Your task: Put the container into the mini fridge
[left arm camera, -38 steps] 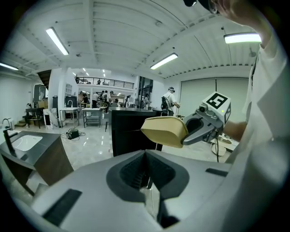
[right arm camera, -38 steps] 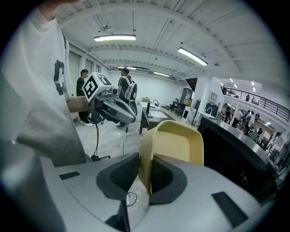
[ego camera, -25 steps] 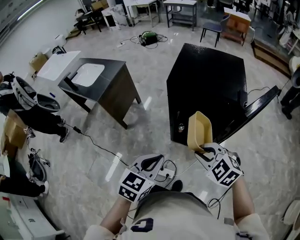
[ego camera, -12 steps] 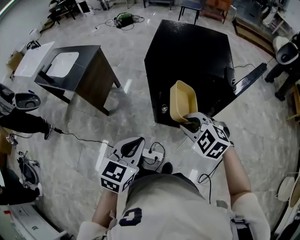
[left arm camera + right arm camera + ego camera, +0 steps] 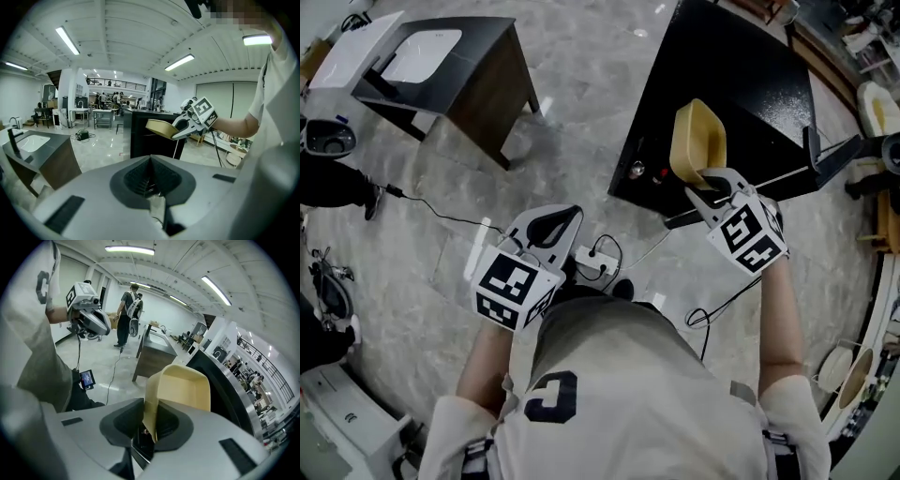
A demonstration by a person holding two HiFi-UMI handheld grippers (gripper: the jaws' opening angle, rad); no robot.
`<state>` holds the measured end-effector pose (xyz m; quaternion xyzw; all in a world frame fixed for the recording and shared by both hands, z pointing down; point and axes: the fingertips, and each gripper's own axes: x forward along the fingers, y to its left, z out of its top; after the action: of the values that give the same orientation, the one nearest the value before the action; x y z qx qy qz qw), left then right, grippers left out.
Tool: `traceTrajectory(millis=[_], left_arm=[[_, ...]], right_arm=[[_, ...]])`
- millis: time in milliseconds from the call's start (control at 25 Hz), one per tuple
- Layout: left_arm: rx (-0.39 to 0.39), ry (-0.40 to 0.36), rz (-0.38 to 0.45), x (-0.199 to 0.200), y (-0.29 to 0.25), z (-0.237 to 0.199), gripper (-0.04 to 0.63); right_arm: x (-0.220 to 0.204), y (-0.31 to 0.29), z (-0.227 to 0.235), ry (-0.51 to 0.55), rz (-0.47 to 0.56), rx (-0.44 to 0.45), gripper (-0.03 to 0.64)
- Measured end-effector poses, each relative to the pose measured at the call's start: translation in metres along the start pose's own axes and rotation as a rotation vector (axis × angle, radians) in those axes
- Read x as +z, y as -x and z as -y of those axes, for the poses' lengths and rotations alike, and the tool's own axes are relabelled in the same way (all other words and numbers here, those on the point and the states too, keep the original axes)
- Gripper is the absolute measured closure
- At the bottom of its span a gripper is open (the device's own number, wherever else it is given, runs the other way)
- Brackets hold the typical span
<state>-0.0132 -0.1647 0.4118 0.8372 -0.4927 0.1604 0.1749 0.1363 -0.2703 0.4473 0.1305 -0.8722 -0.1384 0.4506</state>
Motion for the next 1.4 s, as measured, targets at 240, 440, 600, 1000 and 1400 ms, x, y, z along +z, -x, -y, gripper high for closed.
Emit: traceTrajectory(millis=[240, 440, 600, 1000, 1400], left_arm=[[0.026, 0.017, 0.015, -0.004, 0.016, -0.047, 0.540], [-0.021, 0.047, -0.008, -0.019, 0.011, -0.052, 0.540], [-0.095, 0.042, -0.029, -0.015, -0.006, -0.025, 0.540], [-0.141, -0.050, -0.067, 0.008, -0.023, 0.017, 0.540], [-0.064, -0.070, -0.086, 0.005, -0.032, 0.012, 0.540]], right_arm=[[0.014, -0.020, 0.002, 0.024, -0.073, -0.026, 0.548], [0.012, -0.033, 0.002, 0.031, -0.122, -0.034, 0.548], [0.004, -0.029, 0.015, 0.019, -0.135, -0.039, 0.548], [-0.025, -0.023, 0.038, 0.031, -0.172, -0.063, 0.548], [-0.038, -0.053, 0.081, 0.027, -0.147, -0.101, 0.548]])
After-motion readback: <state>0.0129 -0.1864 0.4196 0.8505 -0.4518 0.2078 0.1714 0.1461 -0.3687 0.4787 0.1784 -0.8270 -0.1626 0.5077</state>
